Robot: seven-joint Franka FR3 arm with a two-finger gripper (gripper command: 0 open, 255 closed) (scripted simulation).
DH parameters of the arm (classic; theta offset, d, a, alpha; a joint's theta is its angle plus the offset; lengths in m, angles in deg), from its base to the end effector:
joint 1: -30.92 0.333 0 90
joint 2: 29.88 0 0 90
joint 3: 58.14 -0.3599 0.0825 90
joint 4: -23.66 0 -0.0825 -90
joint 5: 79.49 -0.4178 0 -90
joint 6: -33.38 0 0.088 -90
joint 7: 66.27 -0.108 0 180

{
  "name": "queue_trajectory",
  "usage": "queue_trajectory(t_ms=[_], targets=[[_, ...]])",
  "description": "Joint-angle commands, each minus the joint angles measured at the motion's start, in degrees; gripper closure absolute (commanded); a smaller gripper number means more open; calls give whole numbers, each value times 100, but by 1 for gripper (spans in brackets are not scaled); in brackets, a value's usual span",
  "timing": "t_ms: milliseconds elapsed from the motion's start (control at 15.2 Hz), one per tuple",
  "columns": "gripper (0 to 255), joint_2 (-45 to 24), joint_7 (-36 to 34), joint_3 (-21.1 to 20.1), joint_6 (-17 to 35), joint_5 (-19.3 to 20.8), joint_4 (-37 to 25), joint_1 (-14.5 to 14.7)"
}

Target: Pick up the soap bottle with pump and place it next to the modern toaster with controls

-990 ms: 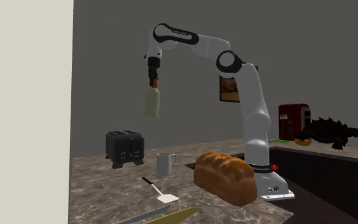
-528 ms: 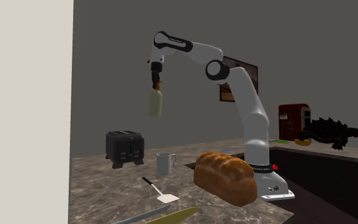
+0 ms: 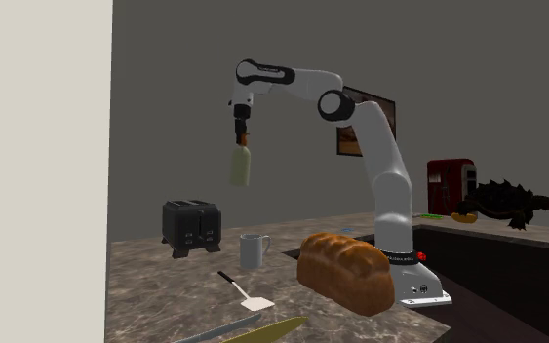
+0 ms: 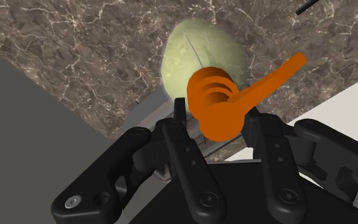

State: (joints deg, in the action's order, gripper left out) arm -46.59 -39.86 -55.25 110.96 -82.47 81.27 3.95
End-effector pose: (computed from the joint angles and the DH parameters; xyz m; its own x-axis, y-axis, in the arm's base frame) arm 0.5760 -0.3147 0.7438 0.9967 -0.0451 0.0672 -0.0448 -0.9990 -0.0064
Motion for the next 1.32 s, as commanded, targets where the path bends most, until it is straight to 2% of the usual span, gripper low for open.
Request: queue_trajectory(t_ms=[0,528,1254], targets=[[255,152,16,3,271,9,417,5],[255,556,34,-1,1099,36,1649,32],[255,822,57,-7,2059,48,2875,49]])
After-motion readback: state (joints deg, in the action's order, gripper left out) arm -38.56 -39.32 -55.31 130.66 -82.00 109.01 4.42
